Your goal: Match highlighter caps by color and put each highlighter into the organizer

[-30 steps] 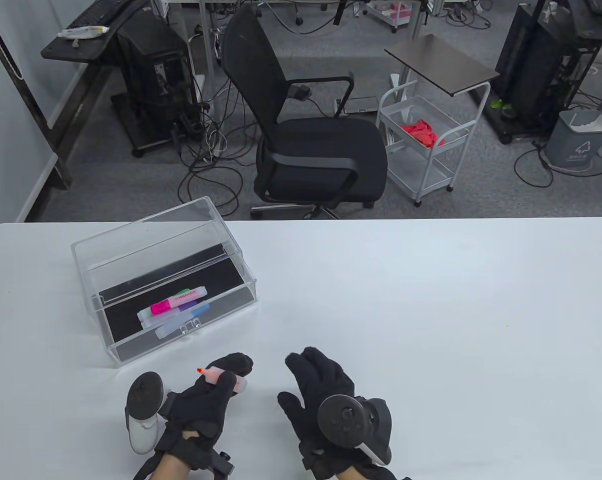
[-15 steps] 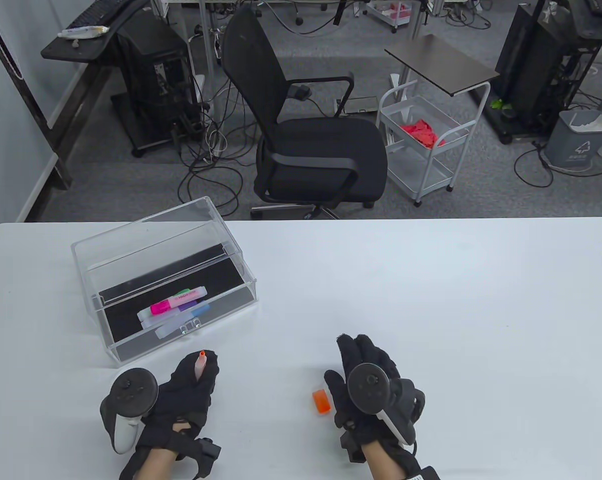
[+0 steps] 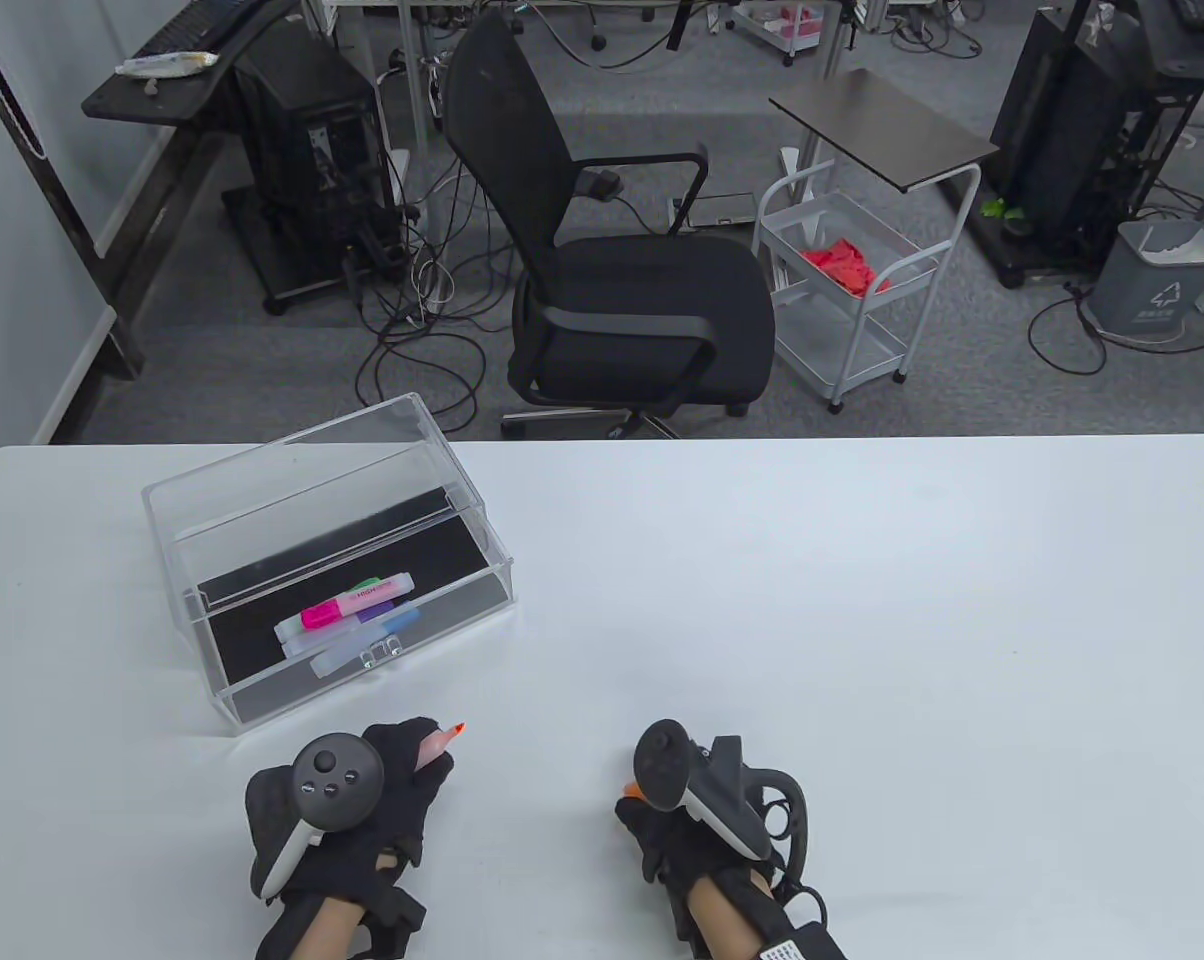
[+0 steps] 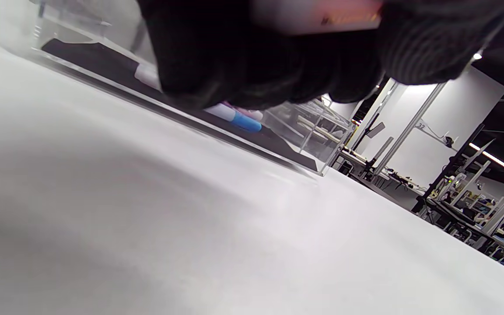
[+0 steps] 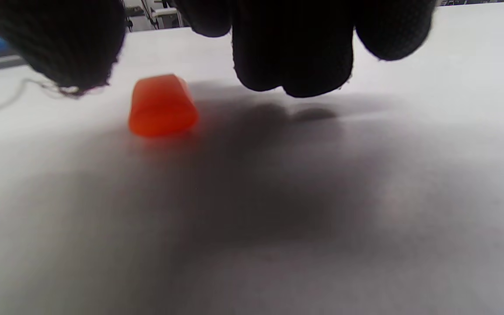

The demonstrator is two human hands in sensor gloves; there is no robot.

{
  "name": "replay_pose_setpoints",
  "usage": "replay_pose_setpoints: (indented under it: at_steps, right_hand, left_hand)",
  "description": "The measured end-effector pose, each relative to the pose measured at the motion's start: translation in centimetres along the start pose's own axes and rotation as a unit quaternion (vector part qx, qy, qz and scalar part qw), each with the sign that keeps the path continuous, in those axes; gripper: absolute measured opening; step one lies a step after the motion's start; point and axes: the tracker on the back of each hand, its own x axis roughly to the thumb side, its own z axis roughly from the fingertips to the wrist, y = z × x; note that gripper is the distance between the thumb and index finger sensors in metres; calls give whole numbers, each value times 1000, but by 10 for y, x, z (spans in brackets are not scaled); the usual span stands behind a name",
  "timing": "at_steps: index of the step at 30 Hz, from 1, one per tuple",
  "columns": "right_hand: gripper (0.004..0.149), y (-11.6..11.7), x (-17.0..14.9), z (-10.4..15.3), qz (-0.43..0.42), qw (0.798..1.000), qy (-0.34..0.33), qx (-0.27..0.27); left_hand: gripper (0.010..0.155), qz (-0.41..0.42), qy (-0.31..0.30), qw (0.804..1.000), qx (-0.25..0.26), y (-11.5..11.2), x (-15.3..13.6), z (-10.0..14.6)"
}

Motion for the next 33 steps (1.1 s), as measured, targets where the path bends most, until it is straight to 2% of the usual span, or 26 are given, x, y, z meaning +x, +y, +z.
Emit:
replay_pose_setpoints:
  at_steps: [3, 7, 10, 23, 30, 33]
  right_hand:
    - [79, 3, 8, 0, 33, 999, 5, -5]
    - [83, 10, 16, -1, 62, 998, 24, 18]
    - [79, 12, 19, -1, 78, 996, 34, 21]
    - [56, 12, 17, 0, 49, 998, 46, 10]
    - [56, 11, 14, 0, 35, 999, 29, 14]
    - [56, 5, 10, 2, 1, 1000, 21, -4]
  left_hand:
    - [54, -16, 4, 1000, -5, -1, -1, -1]
    - [54, -20, 11, 1000, -15, -4, -2, -2]
    - [54, -24, 11, 999, -19, -4, -1, -2]
    - [54, -39, 8, 999, -29, -7, 3, -1]
    - [54, -44, 7, 998, -36, -8, 4, -1]
    - [54, -45, 6, 998, -38, -9, 5, -1]
